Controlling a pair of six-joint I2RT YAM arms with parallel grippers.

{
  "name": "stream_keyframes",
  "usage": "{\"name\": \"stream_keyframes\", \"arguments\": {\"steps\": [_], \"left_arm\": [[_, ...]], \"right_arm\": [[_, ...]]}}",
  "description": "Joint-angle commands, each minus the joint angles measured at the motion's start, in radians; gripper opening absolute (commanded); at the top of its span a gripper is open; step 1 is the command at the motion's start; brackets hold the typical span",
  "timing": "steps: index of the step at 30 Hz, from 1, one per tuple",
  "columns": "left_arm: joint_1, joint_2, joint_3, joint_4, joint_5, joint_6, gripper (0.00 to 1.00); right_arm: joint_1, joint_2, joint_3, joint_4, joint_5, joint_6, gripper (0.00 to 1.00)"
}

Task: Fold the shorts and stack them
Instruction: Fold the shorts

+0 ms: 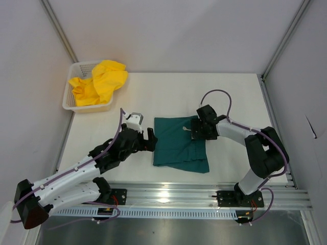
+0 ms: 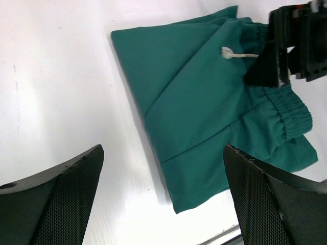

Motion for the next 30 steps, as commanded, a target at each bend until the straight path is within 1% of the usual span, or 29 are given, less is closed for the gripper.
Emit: {"name": "stream_keyframes", "arguments": {"steps": [1,3,4,6,8,9,11,12,14,15,16,17,18,19,21,22,23,25,26,30], "left_arm": [[0.05,-0.024,0.026,-0.021,0.014,-0.06,0.99],[0.066,-0.03,0.008,-0.004,0.037,-0.079,0.97],[0.076,-0.032,-0.009,0.009,0.046,-0.082,0.94],[0.08,-0.035,-0.022,0.071,0.075,-0.095,0.93],[0.083,-0.01,-0.057,0.115,0.088,-0.111,0.96],[0.086,0.0,-0.071,0.124,0.107,-0.128,0.97],[0.089,0.028,-0.075,0.146,0.123,-0.151,0.98],[0.093,0.051,-0.077,0.146,0.131,-0.166,0.98],[0.101,0.066,-0.078,0.149,0.125,-0.18,0.98],[0.11,0.068,-0.082,0.151,0.12,-0.194,0.98],[0.115,0.063,-0.085,0.155,0.121,-0.197,0.98],[0.119,0.056,-0.098,0.167,0.123,-0.198,0.98],[0.127,0.039,-0.1,0.167,0.123,-0.2,0.98],[0.129,0.03,-0.103,0.164,0.109,-0.201,0.98],[0.13,0.014,-0.105,0.143,0.086,-0.198,0.98],[0.13,0.002,-0.102,0.132,0.074,-0.197,0.98],[0.13,-0.004,-0.105,0.118,0.051,-0.191,0.98],[0.13,-0.018,-0.111,0.103,0.026,-0.178,0.98],[0.13,-0.024,-0.114,0.085,0.0,-0.177,0.98],[0.13,-0.053,-0.134,0.049,-0.055,-0.163,0.99]], "right_arm": [[-0.005,0.006,0.073,-0.01,0.079,-0.051,0.84],[-0.007,-0.025,0.08,-0.026,0.087,-0.05,0.89],[-0.008,-0.042,0.08,-0.032,0.084,-0.045,0.89],[-0.011,-0.107,0.067,-0.05,0.073,-0.013,0.9],[-0.01,-0.155,0.049,-0.07,0.063,0.025,0.9],[-0.007,-0.202,0.041,-0.088,0.049,0.073,0.9],[0.002,-0.249,0.023,-0.108,0.035,0.13,0.9],[0.015,-0.29,0.006,-0.136,0.029,0.218,0.9],[0.033,-0.334,-0.02,-0.147,0.003,0.314,0.88],[0.073,-0.359,-0.053,-0.142,-0.012,0.404,0.88],[0.103,-0.417,-0.069,-0.138,0.003,0.458,0.88],[0.142,-0.445,-0.083,-0.139,0.039,0.525,0.88],[0.184,-0.474,-0.092,-0.165,0.137,0.599,0.88],[0.268,-0.499,-0.098,-0.193,0.191,0.766,0.88],[0.327,-0.546,-0.092,-0.313,0.28,0.957,0.88],[0.385,-0.56,-0.104,-0.325,0.294,1.03,0.88],[0.415,-0.584,-0.118,-0.322,0.309,1.144,0.88],[0.468,-0.605,-0.153,-0.277,0.33,1.251,0.88],[0.52,-0.609,-0.19,-0.251,0.345,1.342,0.88],[0.6,-0.565,-0.23,-0.202,0.368,1.518,0.88]]}}
